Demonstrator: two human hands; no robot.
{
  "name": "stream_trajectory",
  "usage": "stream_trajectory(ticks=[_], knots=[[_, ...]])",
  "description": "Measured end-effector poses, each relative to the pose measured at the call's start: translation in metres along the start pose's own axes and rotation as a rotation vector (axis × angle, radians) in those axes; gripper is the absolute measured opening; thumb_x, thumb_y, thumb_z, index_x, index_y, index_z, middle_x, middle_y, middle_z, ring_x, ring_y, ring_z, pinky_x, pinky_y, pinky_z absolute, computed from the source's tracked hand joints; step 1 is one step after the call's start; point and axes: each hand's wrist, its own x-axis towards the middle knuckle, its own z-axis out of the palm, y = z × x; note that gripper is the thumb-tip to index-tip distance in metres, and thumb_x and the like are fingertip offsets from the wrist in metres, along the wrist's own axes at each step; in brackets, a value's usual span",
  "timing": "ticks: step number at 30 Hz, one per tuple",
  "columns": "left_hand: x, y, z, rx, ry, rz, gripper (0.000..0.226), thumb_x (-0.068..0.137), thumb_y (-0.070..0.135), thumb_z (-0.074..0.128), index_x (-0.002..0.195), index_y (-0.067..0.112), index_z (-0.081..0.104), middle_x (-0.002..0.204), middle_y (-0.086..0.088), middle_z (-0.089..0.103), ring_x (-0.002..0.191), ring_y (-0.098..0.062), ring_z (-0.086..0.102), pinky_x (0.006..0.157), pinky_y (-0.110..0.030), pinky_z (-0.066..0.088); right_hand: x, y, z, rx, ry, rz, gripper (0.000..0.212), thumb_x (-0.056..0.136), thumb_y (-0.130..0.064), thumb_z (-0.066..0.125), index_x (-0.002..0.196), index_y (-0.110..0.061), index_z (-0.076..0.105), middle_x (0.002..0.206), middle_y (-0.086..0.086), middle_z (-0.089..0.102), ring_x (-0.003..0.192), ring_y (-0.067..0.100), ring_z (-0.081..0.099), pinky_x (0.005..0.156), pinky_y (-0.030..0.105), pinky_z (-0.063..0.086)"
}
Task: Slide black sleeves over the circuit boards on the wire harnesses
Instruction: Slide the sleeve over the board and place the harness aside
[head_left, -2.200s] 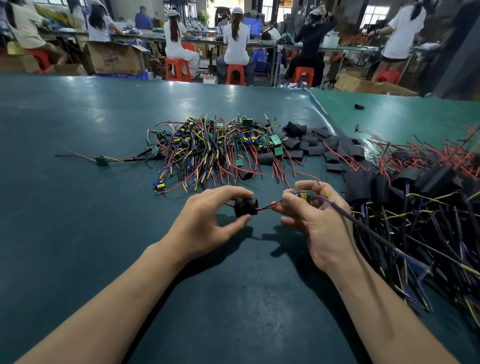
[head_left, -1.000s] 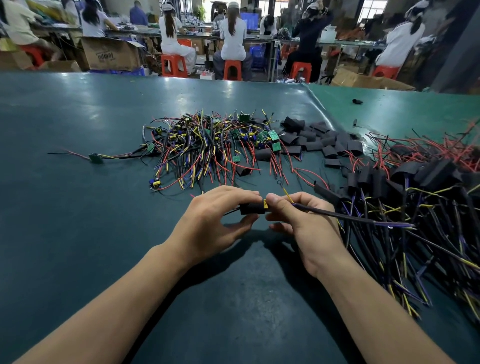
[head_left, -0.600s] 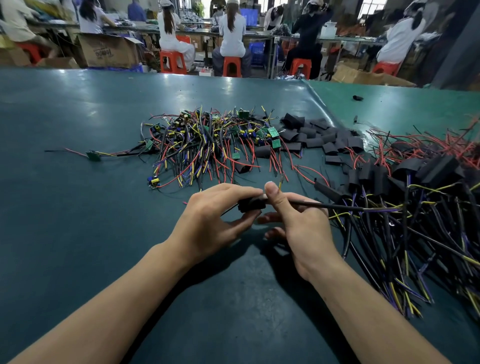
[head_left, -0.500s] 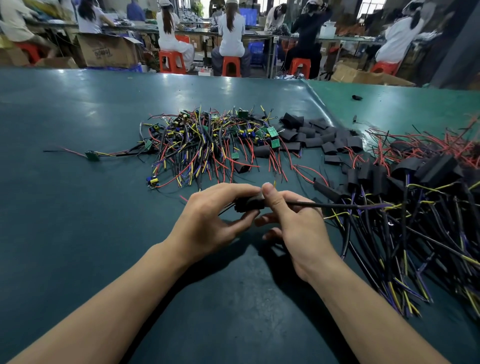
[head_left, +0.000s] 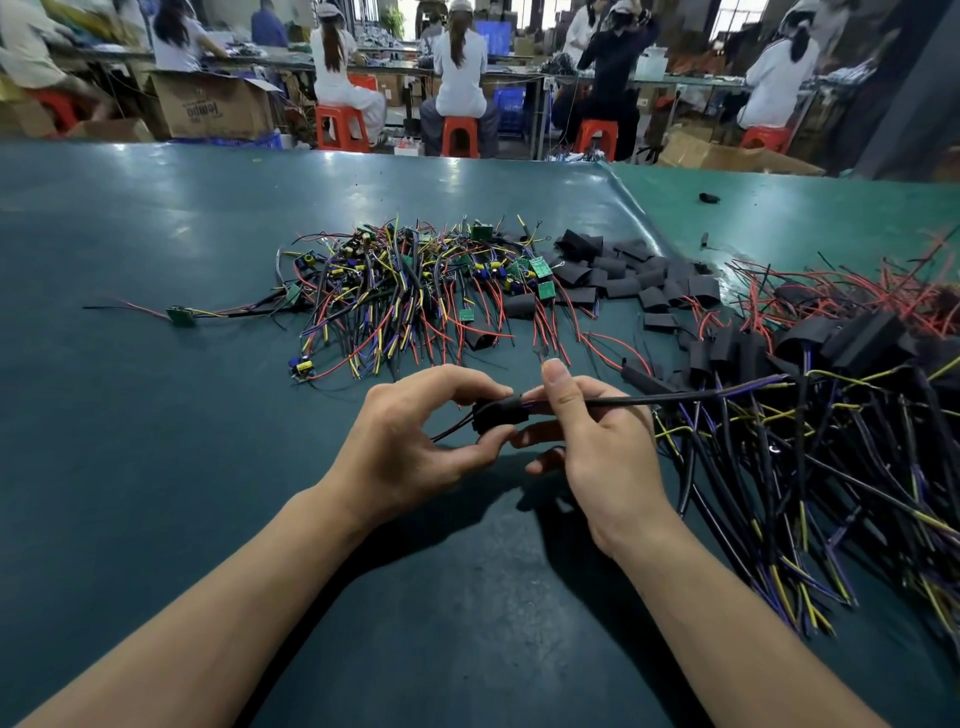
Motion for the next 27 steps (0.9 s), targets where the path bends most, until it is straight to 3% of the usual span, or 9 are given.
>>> stream_trajectory(ticks=[3,5,10,16,27], knots=[[0.0002,0.001,-0.0008,-0.03,-0.018,-0.036,0.031,0.072,0.007,0.084,0.099,0.001,0.071,0.093,-0.002,0.075,0.084,-0.013,0.071,0.08,-0.033,0.058,0.0003,0.0016,-0.0008,-0.197,0.025,-0.112,0.04,0.092,-0.051,0.055,0.077,-0.017,0.07,0.067,0.006,0.071,0.062,0.025,0.069,0.056,0.048,0.057],[0.0002,0.0013,-0.0002,-0.038,-0.02,-0.051,0.03,0.072,0.007,0.085,0.099,0.001,0.071,0.091,-0.002,0.075,0.082,-0.014,0.071,0.079,-0.034,0.057,0.0,0.0018,-0.0008,-0.195,0.03,-0.123,0.04,0.09,-0.053,0.055,0.077,-0.019,0.07,0.067,0.007,0.071,0.063,0.029,0.069,0.06,0.053,0.056],[0.0007,-0.0011,0.0,-0.027,-0.024,-0.014,0.028,0.073,0.009,0.084,0.097,0.004,0.072,0.095,0.0,0.074,0.085,-0.014,0.07,0.075,-0.036,0.056,0.0016,0.0014,-0.001,-0.03,0.041,-0.028,0.039,0.094,-0.044,0.059,0.077,-0.011,0.072,0.069,0.013,0.072,0.056,0.03,0.07,0.044,0.028,0.052],[0.0007,-0.0047,0.0011,-0.03,-0.021,0.014,0.027,0.071,0.006,0.086,0.095,0.004,0.073,0.097,-0.003,0.074,0.089,-0.014,0.071,0.08,-0.035,0.057,0.007,0.0051,0.0007,0.096,0.04,-0.014,0.043,0.096,-0.037,0.056,0.079,-0.001,0.07,0.074,0.01,0.075,0.06,0.028,0.072,0.044,0.025,0.052],[0.001,-0.0019,-0.0021,-0.025,-0.031,0.013,0.027,0.069,0.004,0.087,0.094,0.001,0.075,0.096,-0.004,0.074,0.088,-0.014,0.072,0.081,-0.034,0.058,0.0078,0.0064,-0.0008,0.062,0.068,-0.008,0.047,0.098,-0.041,0.054,0.076,-0.004,0.07,0.071,0.011,0.074,0.063,0.027,0.072,0.047,0.026,0.053]])
